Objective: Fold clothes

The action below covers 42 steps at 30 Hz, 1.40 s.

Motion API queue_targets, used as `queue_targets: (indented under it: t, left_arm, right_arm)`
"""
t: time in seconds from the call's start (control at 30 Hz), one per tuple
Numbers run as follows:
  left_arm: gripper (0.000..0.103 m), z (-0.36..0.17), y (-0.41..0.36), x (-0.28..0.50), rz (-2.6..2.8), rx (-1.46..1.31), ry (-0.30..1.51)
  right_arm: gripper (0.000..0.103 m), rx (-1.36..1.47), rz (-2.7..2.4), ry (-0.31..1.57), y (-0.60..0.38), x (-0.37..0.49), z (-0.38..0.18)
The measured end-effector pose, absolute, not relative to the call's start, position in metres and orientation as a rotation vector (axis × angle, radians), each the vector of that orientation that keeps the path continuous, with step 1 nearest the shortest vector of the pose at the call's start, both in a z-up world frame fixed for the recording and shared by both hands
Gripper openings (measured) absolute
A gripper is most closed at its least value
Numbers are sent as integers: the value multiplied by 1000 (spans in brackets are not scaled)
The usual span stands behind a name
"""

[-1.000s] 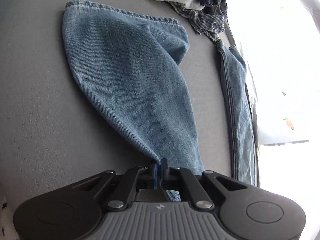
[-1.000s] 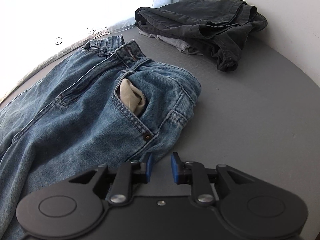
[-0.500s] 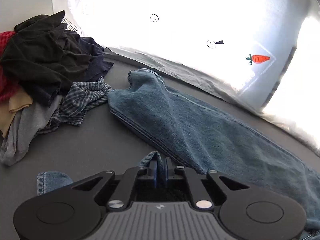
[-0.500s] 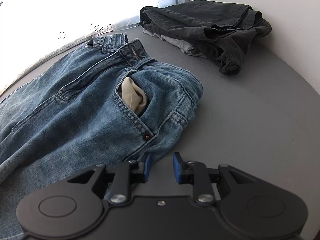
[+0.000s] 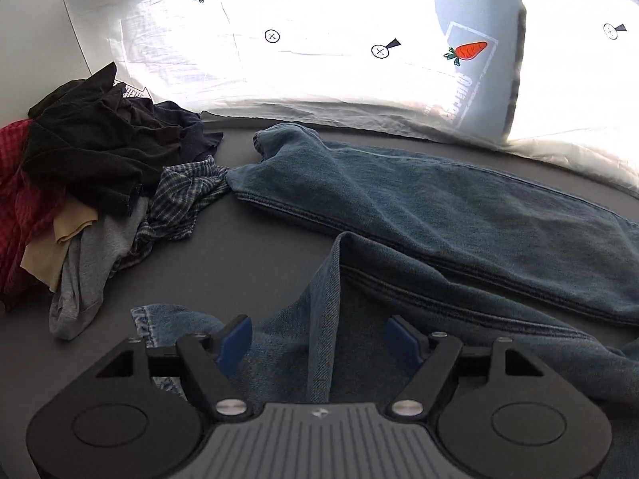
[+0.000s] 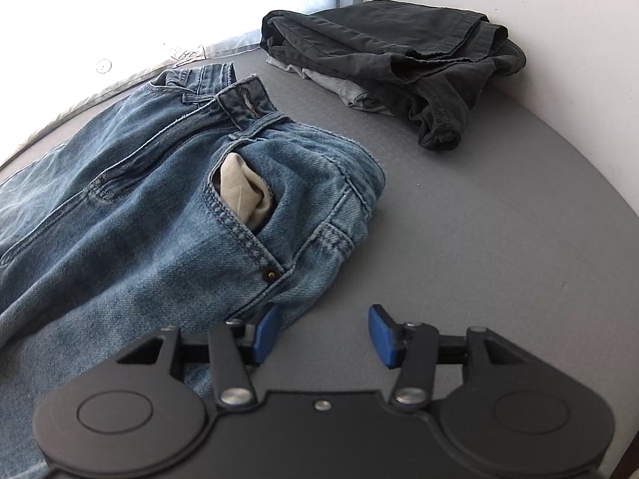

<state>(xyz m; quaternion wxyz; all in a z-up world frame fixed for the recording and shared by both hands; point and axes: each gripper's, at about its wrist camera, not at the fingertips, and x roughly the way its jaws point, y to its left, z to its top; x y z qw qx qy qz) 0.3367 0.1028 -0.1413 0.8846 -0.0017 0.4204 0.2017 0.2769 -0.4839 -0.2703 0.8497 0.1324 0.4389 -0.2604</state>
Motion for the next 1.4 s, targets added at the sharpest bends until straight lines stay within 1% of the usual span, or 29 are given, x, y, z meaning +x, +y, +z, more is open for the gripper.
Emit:
queue_targets:
  t: [0.07, 0.13, 0.23, 0.3, 0.33, 0.37, 0.4, 0.43, 0.47, 0.6, 0.63, 0.67, 0.7, 0.73, 0.77, 0.8, 0.83, 0.87, 0.97, 1.03, 1.1, 1.23, 1.37, 1.4]
  left_arm:
    - [78, -159, 105, 322, 449, 39, 934]
    - [78, -172, 106, 314, 465, 74, 971]
    - [78, -182, 108, 307, 486, 117, 971]
    - [76, -181, 110, 308, 513, 131, 941]
    - [67, -180, 112, 310, 518, 128, 932]
    - [53, -178, 115, 313, 525, 122, 921]
    - [44, -176, 118, 317, 539, 118, 909]
    - [25, -173, 122, 321, 551, 113, 900]
    - [15, -169, 126, 327, 557, 106, 893]
    - [15, -148, 148, 360, 568, 164, 819]
    - [17, -143, 154, 372, 575, 198, 800]
    - [20, -138, 161, 387, 585, 226, 781]
    - [22, -131, 171, 404, 598, 241, 761]
    - [30, -125, 182, 420, 611, 241, 744]
    - [44, -119, 195, 435, 628, 240, 738]
    - [54, -114, 206, 450, 650, 242, 740]
    - [67, -111, 214, 462, 672, 246, 742]
    - [74, -106, 223, 472, 690, 243, 740]
    - [82, -93, 246, 475, 692, 120, 716]
    - [87, -94, 255, 458, 697, 23, 724]
    - [87, -101, 259, 436, 707, -35, 758]
    - [87, -120, 255, 365, 743, -123, 824]
    - [87, -142, 254, 300, 773, -355, 886]
    - [87, -148, 253, 288, 776, -421, 900]
  right_arm:
    - [57, 304, -549, 924, -488, 276, -271]
    - [57, 306, -540, 929, -489, 276, -271]
    - [57, 291, -537, 930, -488, 276, -271]
    - [58, 291, -539, 925, -487, 275, -271]
    - [58, 290, -541, 923, -487, 275, -272]
    - [59, 284, -543, 922, -486, 275, -272]
    - [60, 280, -545, 922, -485, 274, -271]
    - [61, 277, -546, 922, -485, 275, -271]
    - [62, 276, -548, 924, -485, 275, -271]
    - [70, 313, -568, 935, -491, 275, -272]
    - [70, 322, -571, 936, -492, 275, -272]
    - [71, 315, -573, 938, -491, 275, -272]
    - [74, 314, -582, 940, -490, 275, -272]
    - [76, 321, -603, 941, -489, 275, -273]
    - [78, 335, -621, 940, -489, 275, -274]
    - [78, 353, -635, 938, -489, 275, -274]
    - [78, 357, -642, 940, -489, 275, -273]
    - [78, 355, -646, 946, -488, 276, -273]
    - [78, 383, -656, 962, -491, 278, -272]
    - [77, 408, -652, 968, -494, 279, -270]
    - [63, 418, -644, 938, -495, 278, -266]
    - [63, 474, -610, 891, -500, 284, -261]
    - [64, 603, -609, 859, -512, 289, -266]
    - [66, 631, -614, 847, -514, 289, -267]
